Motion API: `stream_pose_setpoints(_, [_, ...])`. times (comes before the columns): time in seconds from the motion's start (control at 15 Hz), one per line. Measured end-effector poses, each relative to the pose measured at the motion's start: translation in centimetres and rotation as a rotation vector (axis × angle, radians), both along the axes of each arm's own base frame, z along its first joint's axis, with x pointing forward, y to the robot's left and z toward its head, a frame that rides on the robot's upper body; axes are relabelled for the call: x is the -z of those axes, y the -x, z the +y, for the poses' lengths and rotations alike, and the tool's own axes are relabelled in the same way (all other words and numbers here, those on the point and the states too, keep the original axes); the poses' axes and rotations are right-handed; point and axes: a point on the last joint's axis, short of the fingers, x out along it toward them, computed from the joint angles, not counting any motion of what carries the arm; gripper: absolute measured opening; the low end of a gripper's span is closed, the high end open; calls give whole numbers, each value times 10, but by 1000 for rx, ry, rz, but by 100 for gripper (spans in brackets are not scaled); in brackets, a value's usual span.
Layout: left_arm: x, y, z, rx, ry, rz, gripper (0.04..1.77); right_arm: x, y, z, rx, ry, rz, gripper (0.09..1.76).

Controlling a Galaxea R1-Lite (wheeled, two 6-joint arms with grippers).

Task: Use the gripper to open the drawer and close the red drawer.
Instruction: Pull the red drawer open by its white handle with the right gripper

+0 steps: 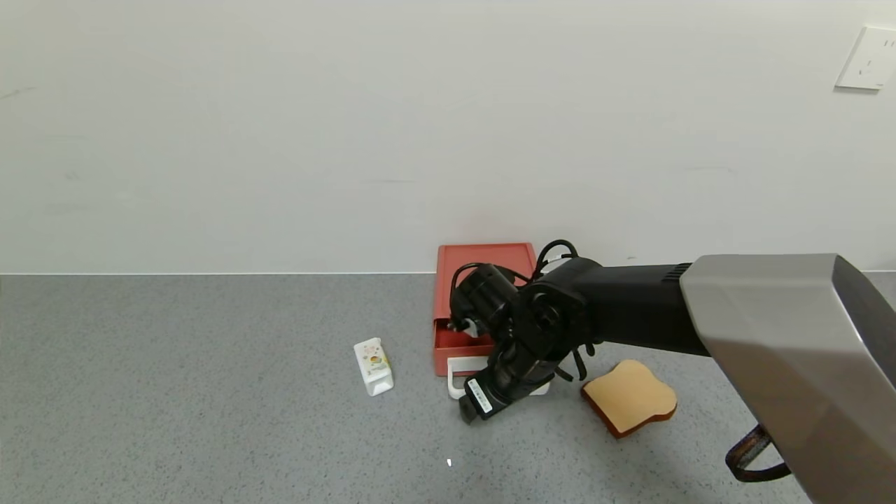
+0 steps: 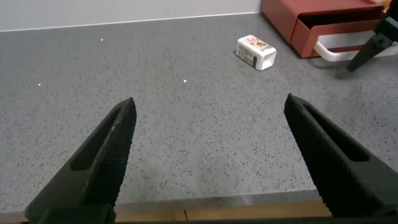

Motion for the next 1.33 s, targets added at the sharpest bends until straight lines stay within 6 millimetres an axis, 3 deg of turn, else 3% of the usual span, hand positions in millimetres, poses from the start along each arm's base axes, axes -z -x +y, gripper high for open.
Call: stream_pose_setpoints(1.33, [-1, 0, 0, 0, 0, -16, 172, -3, 51, 5, -24, 17, 114, 171])
